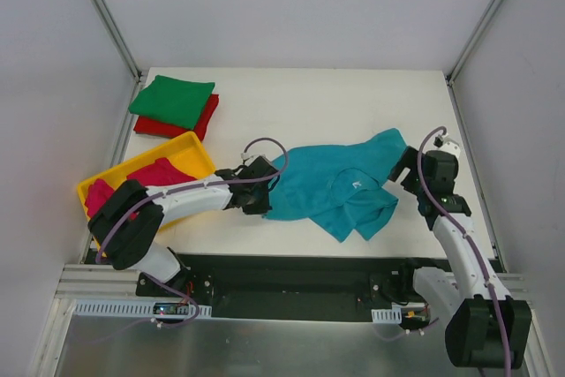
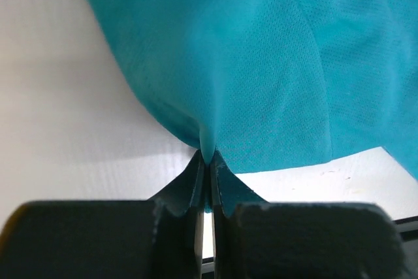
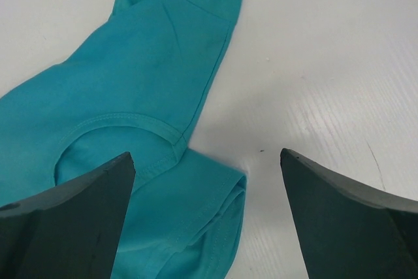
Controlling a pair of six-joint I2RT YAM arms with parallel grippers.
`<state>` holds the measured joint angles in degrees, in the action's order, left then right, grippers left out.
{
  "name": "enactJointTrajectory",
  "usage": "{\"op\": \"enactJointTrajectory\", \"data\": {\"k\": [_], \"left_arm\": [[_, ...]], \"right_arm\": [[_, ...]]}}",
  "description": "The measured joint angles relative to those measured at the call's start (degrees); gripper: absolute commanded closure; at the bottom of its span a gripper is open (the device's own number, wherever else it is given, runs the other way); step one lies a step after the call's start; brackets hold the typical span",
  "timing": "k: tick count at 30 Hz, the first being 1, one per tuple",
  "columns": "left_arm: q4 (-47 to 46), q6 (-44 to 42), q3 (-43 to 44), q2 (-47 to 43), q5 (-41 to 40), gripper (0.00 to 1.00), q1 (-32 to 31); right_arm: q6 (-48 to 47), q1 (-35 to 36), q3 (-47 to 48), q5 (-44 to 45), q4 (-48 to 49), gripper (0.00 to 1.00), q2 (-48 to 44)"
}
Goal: Fold and stack the t-shirts
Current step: Flatten out the tshirt
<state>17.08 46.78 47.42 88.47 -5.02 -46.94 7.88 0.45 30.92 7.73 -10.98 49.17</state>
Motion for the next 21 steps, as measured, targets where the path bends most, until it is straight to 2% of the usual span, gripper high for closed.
{"op": "enactJointTrajectory", "data": {"k": [6,11,13,16,21], "left_arm": [[1.11,-0.04,-2.36,-8.04,-4.35,1.0,0.02],[1.22,-0.11,-2.36,-8.72,-4.57,1.0,0.04],[1.2,-0.17,-2.36,-8.74,-4.63,1.0,0.04],[1.22,-0.39,-2.36,-9.09,-4.79,1.0,0.04],[1.2,-0.98,-2.36,-9.9,-5.4,1.0,0.04]], "right_arm": [[0.74,0.0,3.41,-5.03,-0.66,0.04,9.11],[2.78,1.29,9.49,-7.5,-2.73,0.01,20.52],[3.93,3.39,13.22,-6.05,-4.7,0.04,25.99],[5.95,6.34,18.12,-3.54,-7.1,0.15,33.31],[9.64,7.37,21.55,-0.83,-9.92,0.19,40.46]]}}
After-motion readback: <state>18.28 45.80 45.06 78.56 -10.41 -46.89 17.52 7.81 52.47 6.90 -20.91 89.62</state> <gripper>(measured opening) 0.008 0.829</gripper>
